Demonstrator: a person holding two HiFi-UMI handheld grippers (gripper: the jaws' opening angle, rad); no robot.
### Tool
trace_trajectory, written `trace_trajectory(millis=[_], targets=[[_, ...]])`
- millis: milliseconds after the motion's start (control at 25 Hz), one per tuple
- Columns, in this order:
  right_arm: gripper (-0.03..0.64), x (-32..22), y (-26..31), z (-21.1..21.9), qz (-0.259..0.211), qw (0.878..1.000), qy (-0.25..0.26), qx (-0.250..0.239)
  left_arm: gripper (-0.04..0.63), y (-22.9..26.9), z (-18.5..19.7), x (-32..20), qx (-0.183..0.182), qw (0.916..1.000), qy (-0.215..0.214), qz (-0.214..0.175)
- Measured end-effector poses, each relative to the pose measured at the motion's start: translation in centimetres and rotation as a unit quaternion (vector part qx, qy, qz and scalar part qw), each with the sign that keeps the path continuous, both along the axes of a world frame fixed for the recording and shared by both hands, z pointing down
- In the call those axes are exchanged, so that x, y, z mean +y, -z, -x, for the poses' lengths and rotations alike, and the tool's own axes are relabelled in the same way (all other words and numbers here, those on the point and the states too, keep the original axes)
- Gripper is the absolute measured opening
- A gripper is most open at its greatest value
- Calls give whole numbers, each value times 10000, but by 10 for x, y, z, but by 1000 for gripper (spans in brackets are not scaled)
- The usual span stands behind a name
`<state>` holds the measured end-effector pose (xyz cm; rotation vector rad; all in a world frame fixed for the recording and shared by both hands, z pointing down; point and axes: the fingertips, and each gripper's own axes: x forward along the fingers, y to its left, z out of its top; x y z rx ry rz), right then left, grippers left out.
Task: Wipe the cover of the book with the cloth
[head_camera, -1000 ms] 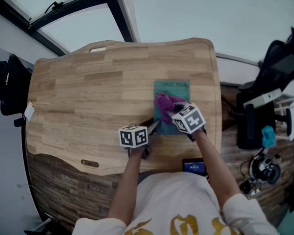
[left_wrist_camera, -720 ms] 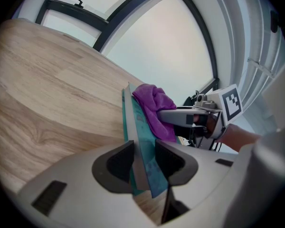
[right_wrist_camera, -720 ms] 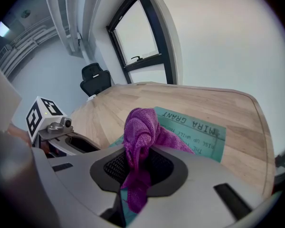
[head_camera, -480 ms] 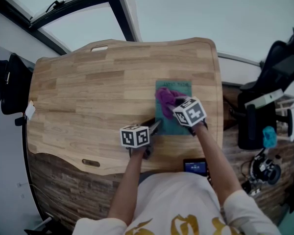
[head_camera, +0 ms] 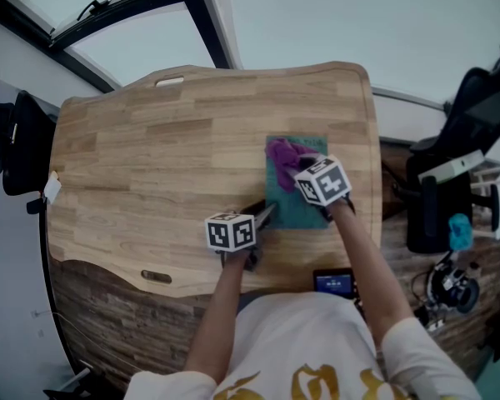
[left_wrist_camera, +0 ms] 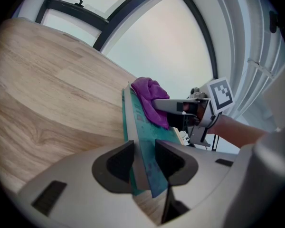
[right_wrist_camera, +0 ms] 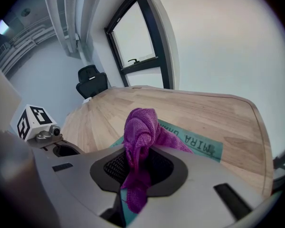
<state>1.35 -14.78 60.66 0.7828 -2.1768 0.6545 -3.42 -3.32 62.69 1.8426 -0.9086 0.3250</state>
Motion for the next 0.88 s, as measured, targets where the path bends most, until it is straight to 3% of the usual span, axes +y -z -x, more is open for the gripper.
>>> trace_trajectory(millis=[400,760,880], targets=[[74,1,1,1,-79,9999,-124,-57,143,1,-1,-2,30,10000,5,9],[74,57,-3,-5,129,9999,-80,-73,143,4,-2,-3,18,10000,59,-68],[74,66,-2,-5,8,9999,-102,-98,143,4,-1,-4,72,9999,121,-71]])
